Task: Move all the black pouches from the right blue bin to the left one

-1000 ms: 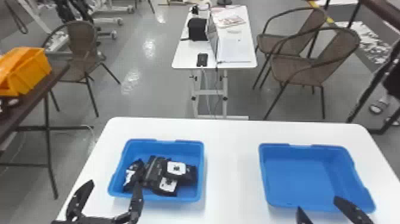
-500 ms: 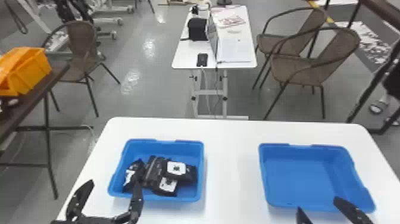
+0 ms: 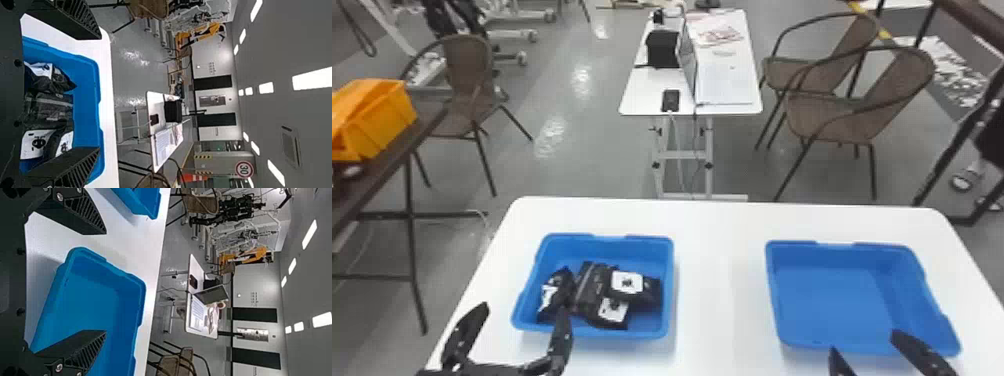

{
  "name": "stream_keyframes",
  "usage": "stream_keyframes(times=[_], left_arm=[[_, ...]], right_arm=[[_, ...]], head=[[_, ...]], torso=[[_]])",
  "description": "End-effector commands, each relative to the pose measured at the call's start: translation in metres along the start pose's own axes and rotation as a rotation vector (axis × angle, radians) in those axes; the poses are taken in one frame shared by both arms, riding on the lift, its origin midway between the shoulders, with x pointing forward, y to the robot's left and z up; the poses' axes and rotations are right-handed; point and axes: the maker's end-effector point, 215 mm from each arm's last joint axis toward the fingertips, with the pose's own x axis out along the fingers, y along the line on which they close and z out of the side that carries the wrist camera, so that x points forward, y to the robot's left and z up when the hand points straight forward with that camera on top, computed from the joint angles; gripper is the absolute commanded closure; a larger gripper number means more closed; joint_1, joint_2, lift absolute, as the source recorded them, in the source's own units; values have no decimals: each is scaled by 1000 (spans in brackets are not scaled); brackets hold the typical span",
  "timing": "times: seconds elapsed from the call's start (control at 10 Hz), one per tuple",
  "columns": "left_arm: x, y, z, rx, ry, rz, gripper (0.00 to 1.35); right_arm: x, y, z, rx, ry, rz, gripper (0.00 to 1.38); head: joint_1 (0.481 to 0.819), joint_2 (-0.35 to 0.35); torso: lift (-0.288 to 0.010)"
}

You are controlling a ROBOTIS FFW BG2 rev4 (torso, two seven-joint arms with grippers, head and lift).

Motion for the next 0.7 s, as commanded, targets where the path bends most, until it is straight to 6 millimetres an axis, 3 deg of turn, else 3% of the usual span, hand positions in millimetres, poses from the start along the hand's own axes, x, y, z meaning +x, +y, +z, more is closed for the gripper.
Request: stream_keyframes(times=[0.0,0.6], left_arm=[[0,0,0,0,1,-2,1],[2,0,-1,0,3,-4,4]], right_arm=[[0,0,0,2,-1,-1,121],[2,0,1,7,-4,2,121]], head=[[695,81],[695,82]], torso=[[10],[10]])
